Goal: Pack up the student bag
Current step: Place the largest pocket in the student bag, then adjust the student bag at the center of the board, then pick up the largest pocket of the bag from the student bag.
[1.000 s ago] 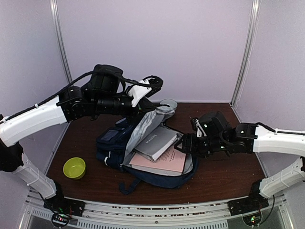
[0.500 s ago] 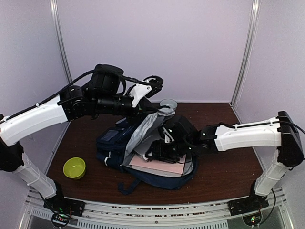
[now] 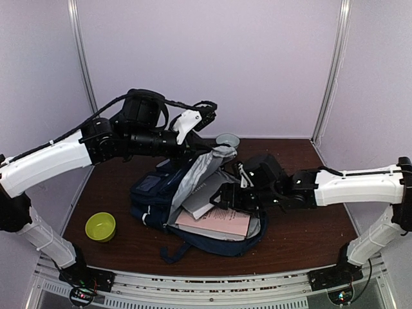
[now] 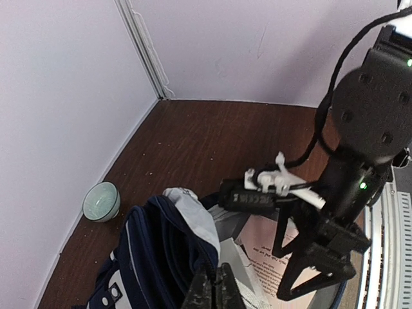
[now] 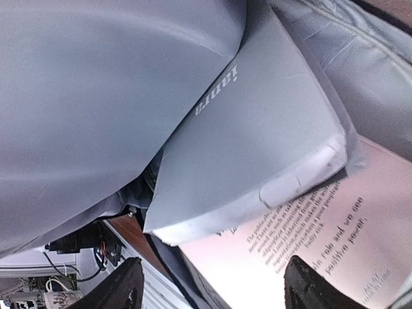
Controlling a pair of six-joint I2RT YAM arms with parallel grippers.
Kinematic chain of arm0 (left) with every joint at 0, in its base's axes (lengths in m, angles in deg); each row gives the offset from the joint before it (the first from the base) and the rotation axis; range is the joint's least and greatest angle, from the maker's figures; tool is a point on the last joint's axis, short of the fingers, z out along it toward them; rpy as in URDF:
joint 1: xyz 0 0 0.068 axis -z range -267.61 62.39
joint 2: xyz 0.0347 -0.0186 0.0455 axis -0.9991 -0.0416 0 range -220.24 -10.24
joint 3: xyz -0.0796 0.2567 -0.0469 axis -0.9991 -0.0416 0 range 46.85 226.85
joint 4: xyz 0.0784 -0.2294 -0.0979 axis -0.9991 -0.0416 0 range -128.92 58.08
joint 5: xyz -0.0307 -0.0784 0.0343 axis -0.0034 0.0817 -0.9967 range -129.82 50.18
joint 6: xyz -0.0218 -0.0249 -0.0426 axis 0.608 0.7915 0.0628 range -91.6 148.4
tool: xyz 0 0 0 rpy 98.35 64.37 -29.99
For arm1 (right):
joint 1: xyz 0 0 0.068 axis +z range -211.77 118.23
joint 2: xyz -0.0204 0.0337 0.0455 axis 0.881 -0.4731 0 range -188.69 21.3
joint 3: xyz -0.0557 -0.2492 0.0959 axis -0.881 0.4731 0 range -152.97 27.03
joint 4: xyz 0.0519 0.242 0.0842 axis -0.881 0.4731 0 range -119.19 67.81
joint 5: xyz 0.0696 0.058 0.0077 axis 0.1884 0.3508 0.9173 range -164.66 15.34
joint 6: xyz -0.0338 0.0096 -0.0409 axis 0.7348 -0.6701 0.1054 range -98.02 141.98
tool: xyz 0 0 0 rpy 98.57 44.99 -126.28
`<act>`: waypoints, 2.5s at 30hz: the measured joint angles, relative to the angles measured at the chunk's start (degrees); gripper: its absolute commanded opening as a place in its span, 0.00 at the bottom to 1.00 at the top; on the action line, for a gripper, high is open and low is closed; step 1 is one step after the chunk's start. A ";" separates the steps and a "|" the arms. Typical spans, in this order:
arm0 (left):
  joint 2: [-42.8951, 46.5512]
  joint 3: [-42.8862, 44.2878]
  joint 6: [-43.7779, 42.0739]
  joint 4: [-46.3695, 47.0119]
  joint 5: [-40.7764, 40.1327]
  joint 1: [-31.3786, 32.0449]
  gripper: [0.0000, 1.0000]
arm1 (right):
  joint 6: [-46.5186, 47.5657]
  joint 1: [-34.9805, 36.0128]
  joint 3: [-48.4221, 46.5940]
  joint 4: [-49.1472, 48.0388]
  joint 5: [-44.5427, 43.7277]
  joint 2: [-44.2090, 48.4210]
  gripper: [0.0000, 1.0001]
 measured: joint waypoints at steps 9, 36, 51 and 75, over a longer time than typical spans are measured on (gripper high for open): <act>-4.44 -0.04 1.11 2.60 14.60 -0.26 0.97 | 1.18 -1.57 10.29 10.12 -5.55 23.58 0.86; 1.60 -27.89 21.99 -2.80 5.01 -25.38 0.76 | 10.78 -25.07 8.61 2.51 10.93 -1.20 0.16; 19.96 -35.63 13.75 0.50 4.22 -6.95 0.69 | 26.56 -31.43 -5.11 17.70 -0.44 4.11 0.55; 18.47 -55.65 39.98 21.97 -5.40 -23.30 0.79 | 6.14 -14.25 22.88 -15.52 3.32 6.93 0.58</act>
